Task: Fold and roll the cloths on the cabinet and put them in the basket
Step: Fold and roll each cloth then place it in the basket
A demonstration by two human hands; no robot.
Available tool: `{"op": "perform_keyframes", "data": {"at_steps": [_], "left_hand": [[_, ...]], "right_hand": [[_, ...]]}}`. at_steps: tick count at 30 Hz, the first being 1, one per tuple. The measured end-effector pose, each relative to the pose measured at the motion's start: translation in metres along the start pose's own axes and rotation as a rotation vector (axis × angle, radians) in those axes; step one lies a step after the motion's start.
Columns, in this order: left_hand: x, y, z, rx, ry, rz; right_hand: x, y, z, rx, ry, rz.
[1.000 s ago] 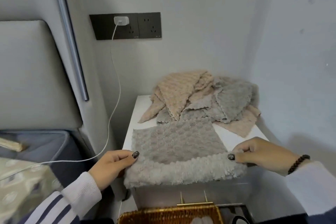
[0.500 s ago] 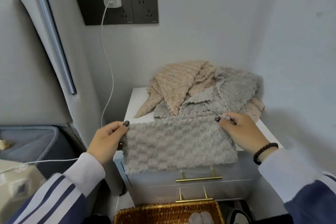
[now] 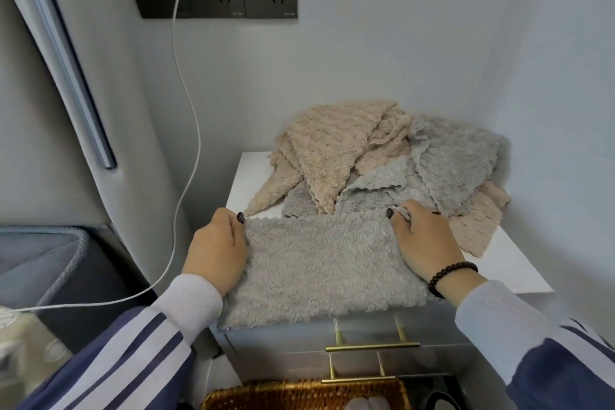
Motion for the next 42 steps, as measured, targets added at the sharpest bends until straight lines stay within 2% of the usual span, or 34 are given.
{"op": "perform_keyframes", "data": {"at_steps": [10, 14, 16, 19, 20, 22, 24, 26, 33, 39, 42], "left_hand": [[-0.009, -0.004, 0.003, -0.159, -0.389, 0.016], [-0.006, 0.003, 0.014, -0.284, -0.452, 0.108], [-0.005, 0.011, 0.022, -0.444, -0.357, 0.151], [-0.007, 0.034, 0.034, -0.674, -0.206, 0.130], [-0.010, 0.043, 0.036, -0.702, -0.193, 0.085], [-0.016, 0.056, 0.037, -0.676, -0.223, -0.058], [-0.022, 0.060, 0.035, -0.578, -0.310, -0.212], [-0.028, 0.058, 0.026, -0.527, -0.381, -0.289], [-0.021, 0.053, 0.011, -0.547, -0.438, -0.312], [-0.010, 0.046, -0.011, -0.519, -0.473, -0.313], [-0.006, 0.046, -0.015, -0.497, -0.479, -0.318]], "right_hand": [[-0.014, -0.002, -0.006, 0.015, 0.205, 0.036], [-0.007, 0.000, -0.018, 0.003, 0.245, 0.034], [0.000, 0.003, -0.029, 0.085, 0.291, 0.124], [0.004, 0.016, -0.047, 0.362, 0.217, 0.241], [0.002, 0.023, -0.052, 0.448, 0.152, 0.221], [-0.005, 0.039, -0.061, 0.552, 0.060, 0.046], [-0.012, 0.050, -0.063, 0.553, 0.026, -0.172], [-0.019, 0.053, -0.059, 0.566, 0.057, -0.295], [-0.027, 0.051, -0.040, 0.501, 0.356, -0.393], [-0.010, 0.043, -0.021, 0.418, 0.458, -0.418], [-0.002, 0.038, -0.010, 0.321, 0.451, -0.444]]}}
Point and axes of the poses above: each hand's wrist, its own y-axis away from the middle knuckle, its own x-axis out of the back of the hand, z = x × y, the point moved 1 cm from there along -y, towards the middle knuckle, and after that the axes turned 12 degrees about z, right-handed, at the moved point
